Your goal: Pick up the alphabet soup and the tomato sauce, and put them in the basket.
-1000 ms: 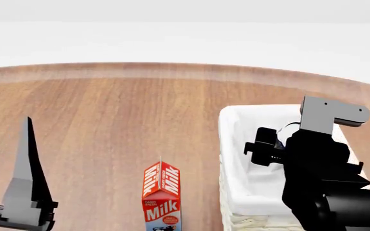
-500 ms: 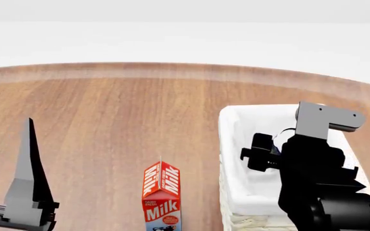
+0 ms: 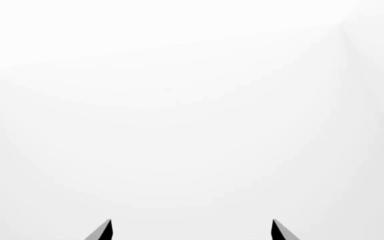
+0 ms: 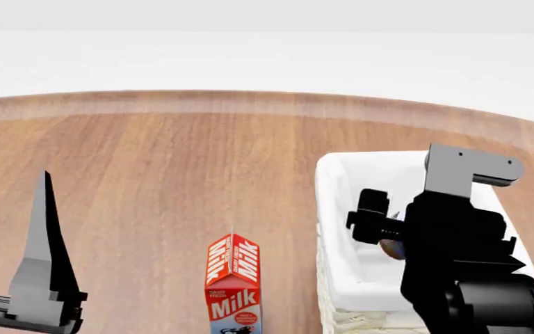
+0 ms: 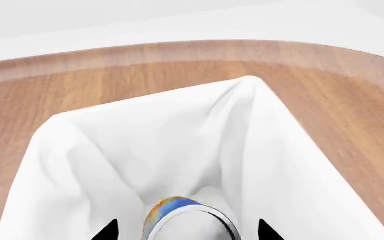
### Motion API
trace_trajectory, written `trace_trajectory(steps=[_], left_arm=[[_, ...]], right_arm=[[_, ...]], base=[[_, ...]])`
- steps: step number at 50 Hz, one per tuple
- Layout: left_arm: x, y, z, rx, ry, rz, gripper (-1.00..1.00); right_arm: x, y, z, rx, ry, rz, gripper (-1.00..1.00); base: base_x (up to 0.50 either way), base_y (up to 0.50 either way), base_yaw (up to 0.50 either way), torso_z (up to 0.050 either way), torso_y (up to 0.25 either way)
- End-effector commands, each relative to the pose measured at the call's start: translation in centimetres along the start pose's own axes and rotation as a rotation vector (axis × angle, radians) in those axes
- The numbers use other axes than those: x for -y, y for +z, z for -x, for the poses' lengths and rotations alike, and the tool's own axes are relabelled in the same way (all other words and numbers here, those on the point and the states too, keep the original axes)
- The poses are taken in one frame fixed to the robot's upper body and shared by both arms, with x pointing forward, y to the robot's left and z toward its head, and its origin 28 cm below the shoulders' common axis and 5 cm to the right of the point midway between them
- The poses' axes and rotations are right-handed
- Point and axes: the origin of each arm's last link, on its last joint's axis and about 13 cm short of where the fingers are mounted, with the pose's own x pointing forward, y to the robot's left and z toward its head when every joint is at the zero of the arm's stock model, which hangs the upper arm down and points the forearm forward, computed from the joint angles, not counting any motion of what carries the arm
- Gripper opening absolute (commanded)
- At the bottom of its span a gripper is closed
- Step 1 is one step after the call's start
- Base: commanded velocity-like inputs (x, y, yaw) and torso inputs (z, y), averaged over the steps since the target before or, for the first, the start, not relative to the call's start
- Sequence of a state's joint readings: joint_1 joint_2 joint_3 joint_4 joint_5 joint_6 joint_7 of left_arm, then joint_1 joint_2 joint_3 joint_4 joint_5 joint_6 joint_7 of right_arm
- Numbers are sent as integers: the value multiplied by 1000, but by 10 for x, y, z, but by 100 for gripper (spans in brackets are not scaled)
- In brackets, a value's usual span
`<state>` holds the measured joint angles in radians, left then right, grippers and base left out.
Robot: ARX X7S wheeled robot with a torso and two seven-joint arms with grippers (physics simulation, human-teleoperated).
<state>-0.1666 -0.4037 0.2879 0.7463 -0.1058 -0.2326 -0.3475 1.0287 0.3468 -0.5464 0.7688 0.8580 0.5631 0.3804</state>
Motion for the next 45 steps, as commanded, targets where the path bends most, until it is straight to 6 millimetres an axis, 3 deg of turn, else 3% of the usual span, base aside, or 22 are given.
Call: trace_trajectory(steps=[1, 10, 18, 23, 36, 45], left_arm=[[0, -1, 1, -2, 0, 1, 100], [0, -1, 1, -1, -2, 3, 100], [1, -1, 2, -2, -3, 3, 100], [0, -1, 2, -2, -3, 3, 100], [0, -1, 2, -4, 0, 3, 100], [2, -1, 2, -5, -4, 4, 100]], right_arm=[[0, 8, 2, 7, -6, 17, 100], [-5, 25, 9, 64, 24, 11, 100], [-13, 71, 35, 185, 100, 9, 100], [-12, 84, 46, 215, 132, 11, 100], [-7, 76, 64, 215, 309, 145, 100], [-6, 53, 80, 204, 372, 175, 100]], base=[[0, 0, 0, 0, 0], [0, 0, 0, 0, 0], [0, 0, 0, 0, 0], [0, 0, 0, 0, 0], [0, 0, 0, 0, 0], [0, 0, 0, 0, 0]])
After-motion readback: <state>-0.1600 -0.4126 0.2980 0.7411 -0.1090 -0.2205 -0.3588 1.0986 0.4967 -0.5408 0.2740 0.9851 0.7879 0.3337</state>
